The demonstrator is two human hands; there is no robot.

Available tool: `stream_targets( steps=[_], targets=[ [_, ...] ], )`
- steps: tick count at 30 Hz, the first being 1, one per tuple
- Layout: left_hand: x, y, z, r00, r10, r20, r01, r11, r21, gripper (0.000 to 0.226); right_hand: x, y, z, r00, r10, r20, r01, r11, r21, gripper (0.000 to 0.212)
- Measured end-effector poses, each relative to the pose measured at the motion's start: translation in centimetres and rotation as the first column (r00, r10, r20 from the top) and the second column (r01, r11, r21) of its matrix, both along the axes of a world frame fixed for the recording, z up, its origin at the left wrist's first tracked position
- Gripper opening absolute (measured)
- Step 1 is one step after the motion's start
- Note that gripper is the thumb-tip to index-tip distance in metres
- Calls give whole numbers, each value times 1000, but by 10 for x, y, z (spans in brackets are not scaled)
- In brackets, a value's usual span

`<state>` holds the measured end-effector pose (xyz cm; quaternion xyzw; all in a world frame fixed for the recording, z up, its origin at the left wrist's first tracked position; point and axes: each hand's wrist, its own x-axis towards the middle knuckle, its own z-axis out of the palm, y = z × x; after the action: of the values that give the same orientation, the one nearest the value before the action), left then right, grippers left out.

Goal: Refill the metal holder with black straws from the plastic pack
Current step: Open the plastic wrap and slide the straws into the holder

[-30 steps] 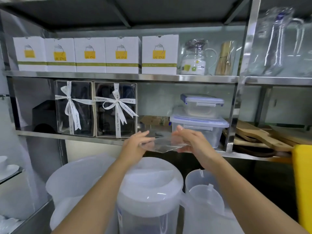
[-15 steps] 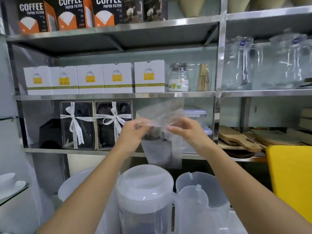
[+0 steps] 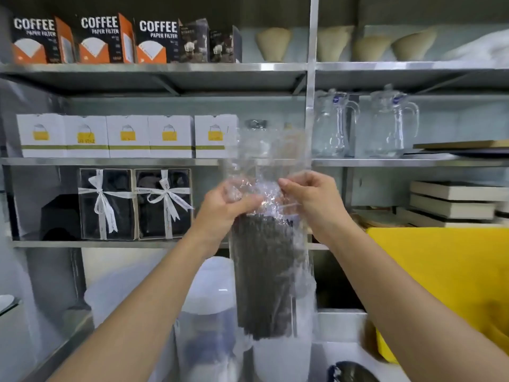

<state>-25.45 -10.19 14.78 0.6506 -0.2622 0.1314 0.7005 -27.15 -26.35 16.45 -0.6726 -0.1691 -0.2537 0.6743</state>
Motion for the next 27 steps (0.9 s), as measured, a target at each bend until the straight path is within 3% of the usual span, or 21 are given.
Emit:
stream_targets(
  steps=[5,9,12,15,18,20,23,25,27],
  targets=[
    [-31,-16,-44,994,-3,-105,1,1000,-17,10,-41,-17,-38,988,31,-154,-30,1000,8,14],
    [-48,-29,-72,981,-53,-186,35,994,-103,13,-63,-38,-78,910,302,-283,-274,952,135,16],
    [-56,-38,-85,966,-69,-250,31,988,-153,11,-76,-47,-100,877,383,-290,-319,916,244,22],
    [-61,-46,-99,947,-48,-318,-15,981,-195,8,-86,-48,-113,928,250,-278,-183,952,246,19],
    [-64,-57,-114,918,154,-366,-192,979,-68,47,-92,-43,-121,952,12,-304,39,987,158,24],
    [-69,-62,-122,906,334,-259,-327,942,74,60,-94,-40,-125,938,-165,-304,207,972,112,23],
    [-86,-70,-130,903,429,9,-418,876,239,26,-99,-35,-131,907,-334,-257,361,930,66,29],
    [-99,-77,-132,950,310,34,-307,912,271,10,-103,-31,-133,906,-348,-240,357,934,-9,26],
    [-110,-84,-132,980,198,-12,-188,944,272,12,-107,-28,-134,924,-306,-229,294,952,-86,25]
  ],
)
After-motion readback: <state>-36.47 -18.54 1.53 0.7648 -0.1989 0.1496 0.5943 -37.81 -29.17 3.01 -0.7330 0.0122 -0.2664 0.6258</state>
